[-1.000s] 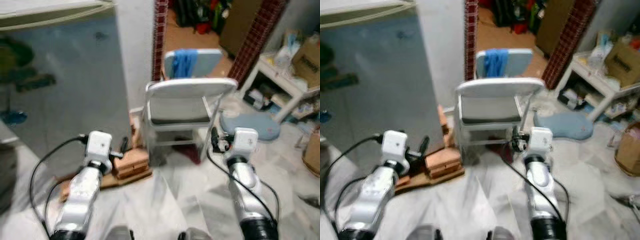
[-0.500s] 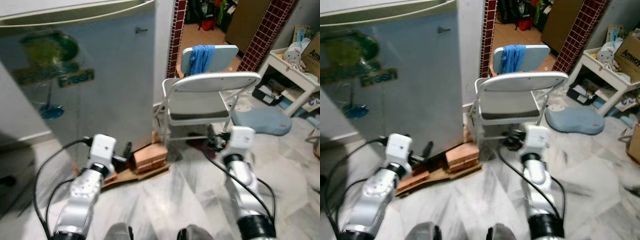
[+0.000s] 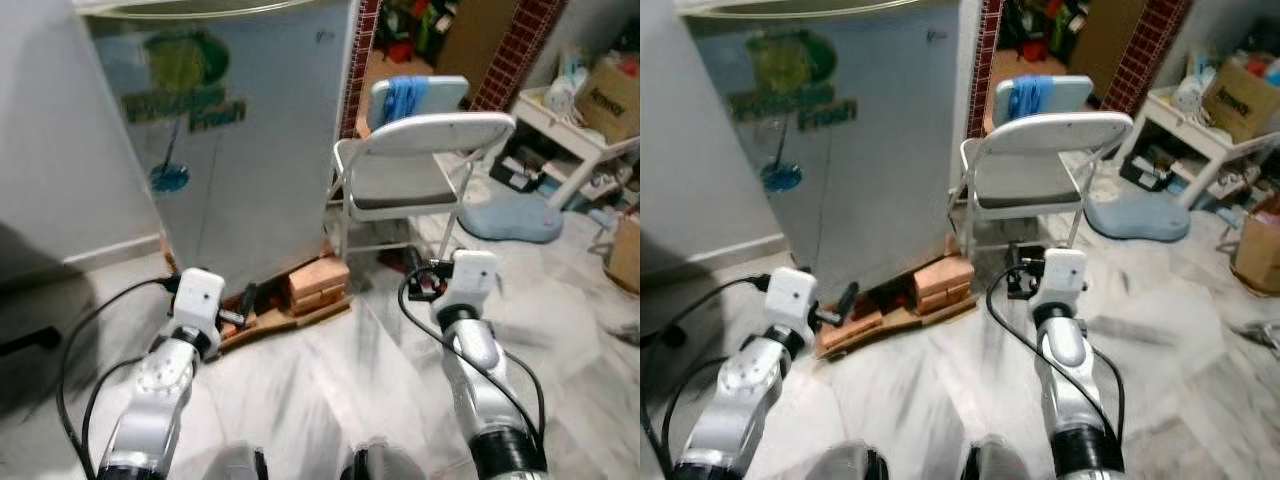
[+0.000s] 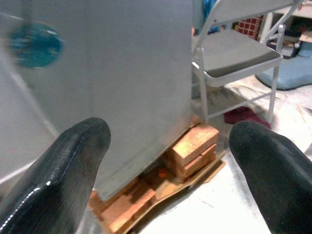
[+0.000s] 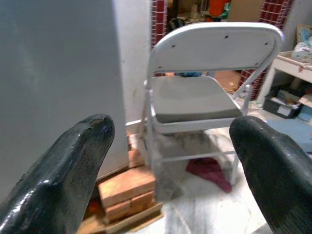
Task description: Restocking fridge
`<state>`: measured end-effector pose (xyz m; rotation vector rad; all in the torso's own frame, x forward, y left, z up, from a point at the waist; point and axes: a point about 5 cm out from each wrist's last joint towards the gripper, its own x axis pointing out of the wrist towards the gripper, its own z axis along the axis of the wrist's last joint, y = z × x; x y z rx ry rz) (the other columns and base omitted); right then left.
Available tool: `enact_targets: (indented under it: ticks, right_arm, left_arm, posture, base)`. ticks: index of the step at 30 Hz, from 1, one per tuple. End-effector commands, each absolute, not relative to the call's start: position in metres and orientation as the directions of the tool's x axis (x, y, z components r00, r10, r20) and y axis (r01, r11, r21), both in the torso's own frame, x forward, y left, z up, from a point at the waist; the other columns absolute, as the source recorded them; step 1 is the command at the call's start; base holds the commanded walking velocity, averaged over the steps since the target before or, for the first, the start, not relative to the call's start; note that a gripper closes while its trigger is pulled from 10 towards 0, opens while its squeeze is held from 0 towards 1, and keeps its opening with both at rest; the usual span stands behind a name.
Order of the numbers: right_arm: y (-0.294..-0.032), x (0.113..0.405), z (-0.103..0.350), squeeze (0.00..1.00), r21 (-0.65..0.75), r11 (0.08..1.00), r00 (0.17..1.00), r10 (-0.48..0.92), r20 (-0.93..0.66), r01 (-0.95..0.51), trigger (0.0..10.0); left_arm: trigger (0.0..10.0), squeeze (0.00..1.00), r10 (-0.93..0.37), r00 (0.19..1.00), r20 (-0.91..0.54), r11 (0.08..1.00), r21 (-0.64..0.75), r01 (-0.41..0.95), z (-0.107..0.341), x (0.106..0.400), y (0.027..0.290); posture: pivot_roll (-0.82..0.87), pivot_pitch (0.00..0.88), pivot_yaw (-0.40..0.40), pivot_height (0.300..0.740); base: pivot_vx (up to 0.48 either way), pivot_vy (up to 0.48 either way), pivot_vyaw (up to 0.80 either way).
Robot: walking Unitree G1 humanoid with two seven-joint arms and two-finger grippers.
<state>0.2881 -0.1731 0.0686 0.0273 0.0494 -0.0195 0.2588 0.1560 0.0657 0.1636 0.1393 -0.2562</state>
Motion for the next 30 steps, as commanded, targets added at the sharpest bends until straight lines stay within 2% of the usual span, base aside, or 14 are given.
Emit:
enact_targets:
  ticks: [1,4,11,15,30]
  right_arm:
    - [-0.176,0.288,0.068,0.00,0.021,0.999,0.998,-0.025,-0.056,0.026,10.0]
    - [-0.176,0.288,0.068,0.00,0.021,0.999,0.998,-0.024,-0.052,0.026,10.0]
    - [-0.180,0.289,0.072,0.00,0.010,0.999,0.999,-0.034,-0.040,0.035,10.0]
    - [-0.181,0.290,0.073,0.00,0.005,0.999,0.999,-0.036,-0.037,0.036,10.0]
    - [-0.179,0.290,0.079,0.00,-0.005,1.000,0.999,-0.029,-0.015,0.029,10.0]
  left_arm:
    - [10.0,0.00,-0.254,0.955,-0.151,0.952,0.135,0.275,0.065,0.257,0.152]
    - [10.0,0.00,-0.255,0.956,-0.145,0.953,0.132,0.274,0.065,0.257,0.152]
    - [10.0,0.00,-0.236,0.962,-0.139,0.956,0.144,0.256,0.065,0.259,0.154]
    - [10.0,0.00,-0.223,0.966,-0.131,0.958,0.155,0.243,0.065,0.260,0.155]
    - [10.0,0.00,-0.188,0.975,-0.115,0.963,0.173,0.207,0.062,0.263,0.161]
  posture:
    - [0.06,0.045,-0.020,0.740]
    - [0.06,0.045,-0.021,0.740]
    - [0.06,0.046,-0.024,0.740]
    - [0.06,0.048,-0.025,0.740]
    - [0.06,0.063,-0.021,0.740]
  base:
    - [0.000,0.480,0.00]
    - [0.000,0.480,0.00]
    - [0.000,0.000,0.00]
    - [0.000,0.420,0.00]
    - [0.000,0.479,-0.80]
